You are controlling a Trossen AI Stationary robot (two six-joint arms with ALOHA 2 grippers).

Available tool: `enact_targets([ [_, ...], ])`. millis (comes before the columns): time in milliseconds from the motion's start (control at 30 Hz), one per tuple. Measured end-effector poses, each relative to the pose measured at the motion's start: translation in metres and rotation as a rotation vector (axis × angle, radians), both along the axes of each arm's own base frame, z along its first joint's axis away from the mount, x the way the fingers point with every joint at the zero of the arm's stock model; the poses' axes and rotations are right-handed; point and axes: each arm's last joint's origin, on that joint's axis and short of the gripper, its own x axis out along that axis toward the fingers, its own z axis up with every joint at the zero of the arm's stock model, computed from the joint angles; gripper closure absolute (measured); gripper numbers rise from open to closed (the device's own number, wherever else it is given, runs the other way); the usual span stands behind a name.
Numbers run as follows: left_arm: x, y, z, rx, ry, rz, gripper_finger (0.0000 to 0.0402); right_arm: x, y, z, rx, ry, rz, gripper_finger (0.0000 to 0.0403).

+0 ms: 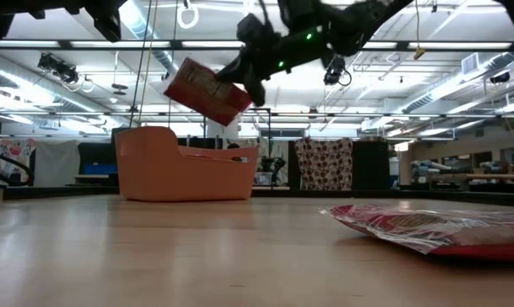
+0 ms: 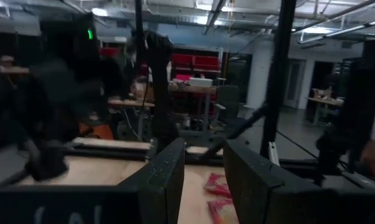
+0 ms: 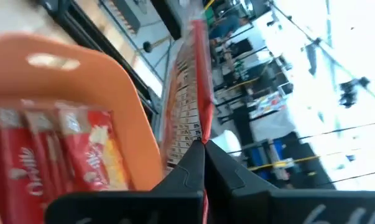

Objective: Sort popcorn bags into baskets
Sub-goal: Put the red popcorn bag into the orange bin

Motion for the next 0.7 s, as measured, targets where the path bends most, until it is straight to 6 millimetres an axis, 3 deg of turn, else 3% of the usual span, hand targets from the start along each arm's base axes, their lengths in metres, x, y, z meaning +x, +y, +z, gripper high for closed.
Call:
enact_targets([
  [100,0.000,0.002,0.001,0.022,-0.012,0.019,0.0285,0.014,-0.005,-0.018,-0.062,0.028,-0.001,0.0398],
  [300,0.000,0.002,0.002,0.018,-0.017,0.020,0.0285,0.046,-0.016,-0.040,-0.022,0.087,-0.008,0.0397],
  [467,0.001,0.002,0.002,0.017,-0.016,0.020,0.0285,0.061,-0.025,-0.063,0.061,0.251,-0.040,0.0358],
  [700,0.001,0.002,0.001,0.022,-0.013,0.004,0.0285,0.058,-0.007,-0.055,0.177,0.324,-0.302,0.0282],
])
